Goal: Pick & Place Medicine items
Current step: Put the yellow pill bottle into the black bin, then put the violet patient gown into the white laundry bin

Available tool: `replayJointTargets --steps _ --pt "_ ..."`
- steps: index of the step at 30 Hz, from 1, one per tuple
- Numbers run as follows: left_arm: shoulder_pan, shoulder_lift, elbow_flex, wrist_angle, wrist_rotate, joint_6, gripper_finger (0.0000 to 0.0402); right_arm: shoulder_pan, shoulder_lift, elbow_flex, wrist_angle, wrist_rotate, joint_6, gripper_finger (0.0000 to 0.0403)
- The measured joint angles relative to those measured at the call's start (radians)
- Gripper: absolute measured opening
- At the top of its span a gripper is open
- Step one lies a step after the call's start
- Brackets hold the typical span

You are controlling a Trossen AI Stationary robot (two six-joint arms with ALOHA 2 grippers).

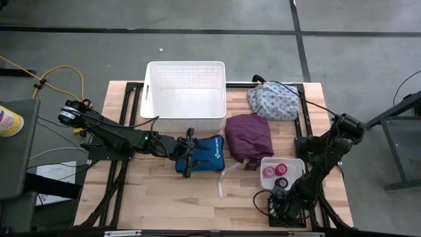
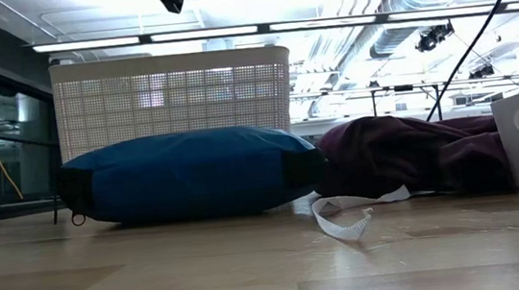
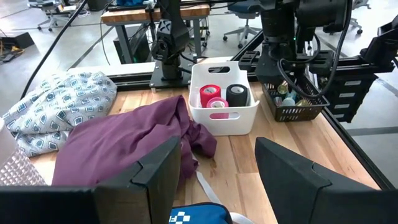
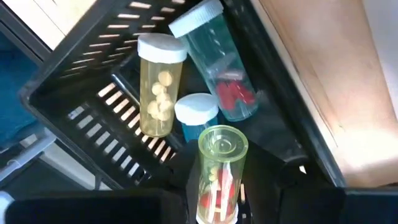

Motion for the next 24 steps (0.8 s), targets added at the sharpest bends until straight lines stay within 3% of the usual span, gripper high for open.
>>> replayJointTargets --steps 13,24 --pt "0.0 0.0 0.0 0.0 0.0 0.0 0.0202 0.0 0.0 0.0 0.0 0.014 -0.008 0.0146" --pt "0.0 0.0 0.0 -0.004 0.0 0.0 0.0202 -0.014 -0.003 0.0 0.009 0.001 -0.034 0.0145"
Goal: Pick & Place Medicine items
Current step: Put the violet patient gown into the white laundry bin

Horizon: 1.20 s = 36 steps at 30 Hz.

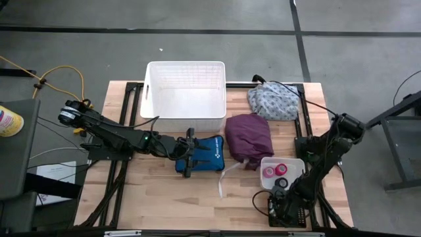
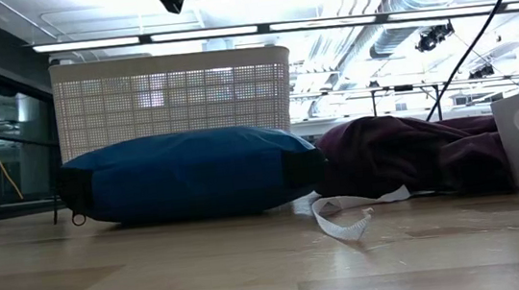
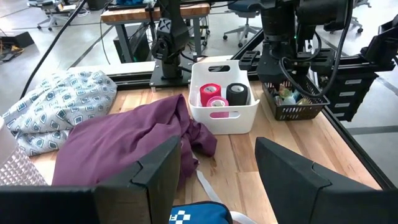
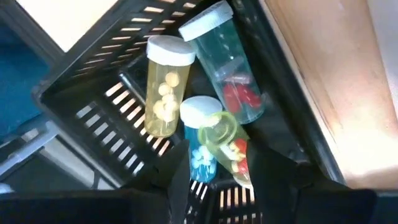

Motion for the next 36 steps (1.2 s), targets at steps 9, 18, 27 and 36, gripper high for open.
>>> replayJointTargets --steps 9,18,27,36 --pt "0.0 0.0 0.0 0.0 0.0 0.0 0.0202 -0.076 -0.088 0.0 -0.004 -0.067 -0.116 0.0137" --pt "0.0 0.0 0.0 -0.001 0.0 0.0 0.0202 -0.149 -0.165 0.0 -0.006 -0.052 -0.2 0.0136" --pt "0.0 -0.004 0.0 -0.03 -0.024 -0.013 0.0202 -0.158 -0.171 0.0 0.04 0.02 -0.215 0.0136" --pt "-0.006 -0.078 0.0 -0.157 -0.032 -0.051 0.0202 -0.343 -0.171 0.0 0.153 -0.031 -0.479 0.0136"
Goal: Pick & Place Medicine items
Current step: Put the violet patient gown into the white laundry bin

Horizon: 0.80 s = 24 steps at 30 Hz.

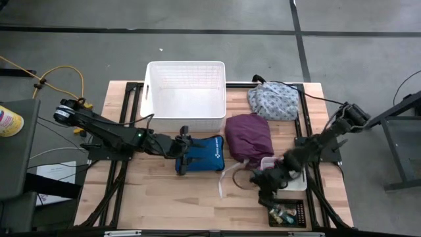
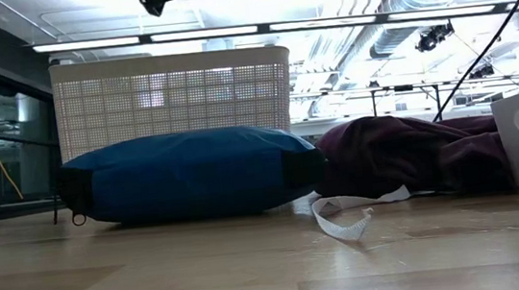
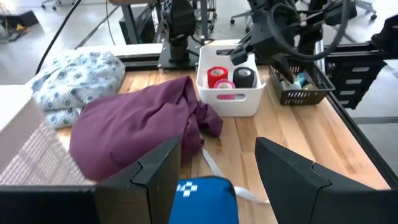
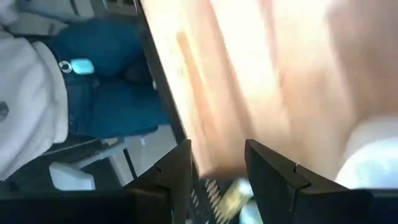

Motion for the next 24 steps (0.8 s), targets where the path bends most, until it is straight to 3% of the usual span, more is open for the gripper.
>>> replayJointTargets --steps 13,24 --pt "0.0 -0.165 0.0 -0.257 0.0 -0.057 0.0202 -0.375 0.0 0.0 0.136 -0.159 -0.411 0.0136" --pt "0.0 -0.261 0.0 -0.371 0.001 -0.088 0.0202 -0.517 0.0 0.0 0.207 -0.2 -0.59 0.0136"
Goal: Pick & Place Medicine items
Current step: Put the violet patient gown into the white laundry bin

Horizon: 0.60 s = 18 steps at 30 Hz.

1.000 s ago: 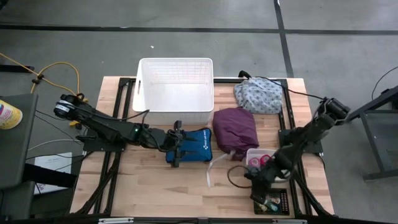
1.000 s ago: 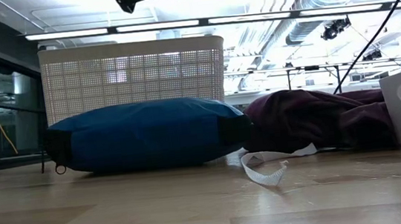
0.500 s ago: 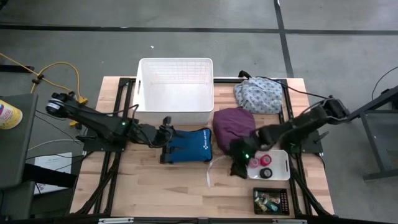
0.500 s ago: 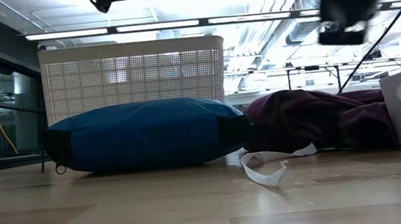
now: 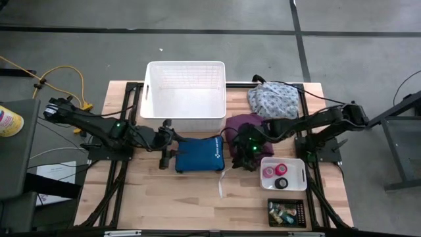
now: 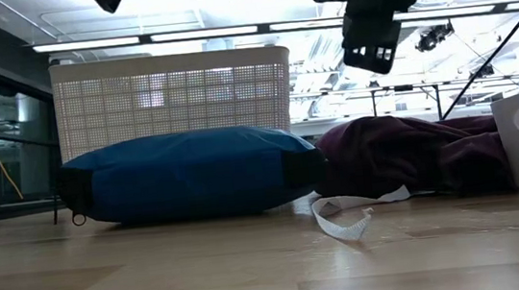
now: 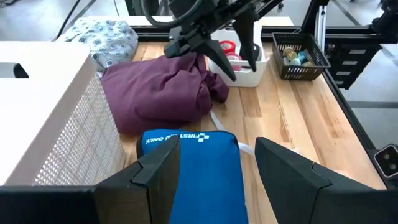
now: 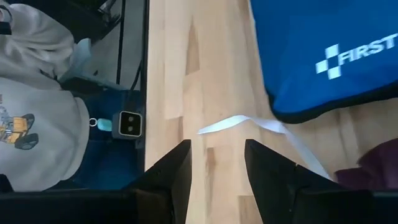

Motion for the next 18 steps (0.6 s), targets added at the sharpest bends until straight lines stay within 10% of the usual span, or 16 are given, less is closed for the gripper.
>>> replayJointTargets --steps 18 --pt "0.0 0.0 0.0 -0.037 0.003 -0.075 0.0202 -0.012 0.0 0.0 0.03 0.01 -0.009 0.0136"
